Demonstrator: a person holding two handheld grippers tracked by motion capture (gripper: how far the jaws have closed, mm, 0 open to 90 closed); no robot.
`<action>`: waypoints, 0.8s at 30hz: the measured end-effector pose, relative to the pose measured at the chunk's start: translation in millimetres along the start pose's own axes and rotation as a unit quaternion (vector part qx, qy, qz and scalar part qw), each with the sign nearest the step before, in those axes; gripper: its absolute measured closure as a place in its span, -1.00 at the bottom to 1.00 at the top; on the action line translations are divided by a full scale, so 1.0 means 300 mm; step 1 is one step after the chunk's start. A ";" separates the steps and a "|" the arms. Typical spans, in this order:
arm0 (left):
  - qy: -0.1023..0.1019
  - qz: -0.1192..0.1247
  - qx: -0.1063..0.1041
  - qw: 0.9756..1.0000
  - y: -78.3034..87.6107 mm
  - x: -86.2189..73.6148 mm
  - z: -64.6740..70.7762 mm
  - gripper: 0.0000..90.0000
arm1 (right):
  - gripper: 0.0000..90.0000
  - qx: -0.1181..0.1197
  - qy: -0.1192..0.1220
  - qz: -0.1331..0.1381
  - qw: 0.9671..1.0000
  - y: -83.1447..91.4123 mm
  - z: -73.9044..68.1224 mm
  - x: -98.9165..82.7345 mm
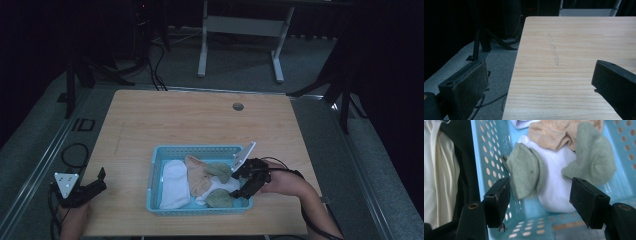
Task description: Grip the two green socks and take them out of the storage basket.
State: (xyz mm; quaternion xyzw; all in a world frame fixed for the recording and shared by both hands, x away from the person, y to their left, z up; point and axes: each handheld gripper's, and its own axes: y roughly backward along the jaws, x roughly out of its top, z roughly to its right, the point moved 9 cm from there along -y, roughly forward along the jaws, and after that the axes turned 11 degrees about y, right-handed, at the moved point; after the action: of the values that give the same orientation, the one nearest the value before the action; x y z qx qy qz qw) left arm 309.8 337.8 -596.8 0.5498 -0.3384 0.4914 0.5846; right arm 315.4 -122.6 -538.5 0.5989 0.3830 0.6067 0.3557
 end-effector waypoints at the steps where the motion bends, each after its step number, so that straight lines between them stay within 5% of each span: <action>1: 0.000 0.000 0.000 1.000 0.000 0.000 0.000 -0.99 | -0.23 0.004 0.005 -0.004 1.000 -0.023 0.000 0.007; 13: 0.000 0.001 -0.001 1.000 0.001 0.000 0.001 -0.99 | -0.05 0.021 0.016 -0.019 0.999 -0.132 0.004 0.034; 24: -0.001 0.001 -0.001 1.000 0.001 0.000 0.001 -0.99 | 0.09 0.034 0.026 -0.036 0.998 -0.176 -0.003 0.045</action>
State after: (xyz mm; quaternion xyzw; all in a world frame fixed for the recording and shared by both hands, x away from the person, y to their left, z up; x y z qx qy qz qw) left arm 309.7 337.4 -596.6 0.5492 -0.3399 0.4913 0.5844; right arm 312.6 -86.6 -579.4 0.5806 0.4342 0.5951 0.3468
